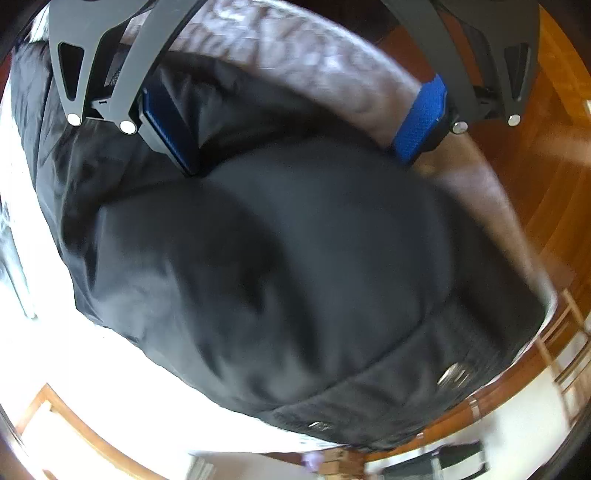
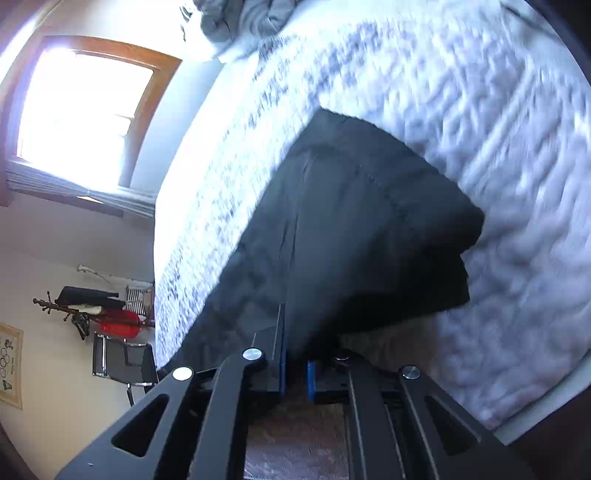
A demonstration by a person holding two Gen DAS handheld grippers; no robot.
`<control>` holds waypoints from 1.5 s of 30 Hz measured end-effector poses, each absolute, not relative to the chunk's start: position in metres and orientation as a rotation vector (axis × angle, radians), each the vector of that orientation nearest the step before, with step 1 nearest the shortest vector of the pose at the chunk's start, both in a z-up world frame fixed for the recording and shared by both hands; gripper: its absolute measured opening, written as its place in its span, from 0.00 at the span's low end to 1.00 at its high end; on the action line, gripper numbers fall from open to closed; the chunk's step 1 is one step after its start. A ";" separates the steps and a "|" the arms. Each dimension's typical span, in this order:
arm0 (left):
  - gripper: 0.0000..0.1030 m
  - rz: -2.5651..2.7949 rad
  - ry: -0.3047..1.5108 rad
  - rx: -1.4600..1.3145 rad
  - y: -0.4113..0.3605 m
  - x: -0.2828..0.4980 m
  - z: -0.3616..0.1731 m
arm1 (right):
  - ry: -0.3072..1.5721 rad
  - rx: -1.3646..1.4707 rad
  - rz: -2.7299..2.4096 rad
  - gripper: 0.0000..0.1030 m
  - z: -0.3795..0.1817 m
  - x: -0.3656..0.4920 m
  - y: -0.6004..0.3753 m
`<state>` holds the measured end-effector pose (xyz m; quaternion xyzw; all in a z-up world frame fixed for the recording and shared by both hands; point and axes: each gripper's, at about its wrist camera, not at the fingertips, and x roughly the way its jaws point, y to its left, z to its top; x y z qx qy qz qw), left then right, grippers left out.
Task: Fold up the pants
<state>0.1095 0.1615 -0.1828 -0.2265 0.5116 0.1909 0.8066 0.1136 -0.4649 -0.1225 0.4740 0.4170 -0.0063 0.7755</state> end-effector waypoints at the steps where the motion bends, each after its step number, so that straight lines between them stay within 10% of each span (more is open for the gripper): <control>1: 0.98 0.386 1.097 -0.489 0.154 0.114 -0.183 | 0.888 1.008 -0.033 0.06 -0.115 0.115 -0.476; 19: 0.97 0.195 1.119 -0.475 0.085 0.143 -0.163 | 0.864 0.796 -0.356 0.07 -0.102 0.085 -0.548; 32: 0.97 0.197 0.997 -0.595 0.140 0.051 -0.112 | 0.767 0.243 -0.020 0.07 0.010 0.157 -0.360; 45: 0.97 0.214 0.985 -0.703 0.164 0.018 -0.123 | 1.003 -0.011 0.190 0.07 -0.070 0.177 -0.207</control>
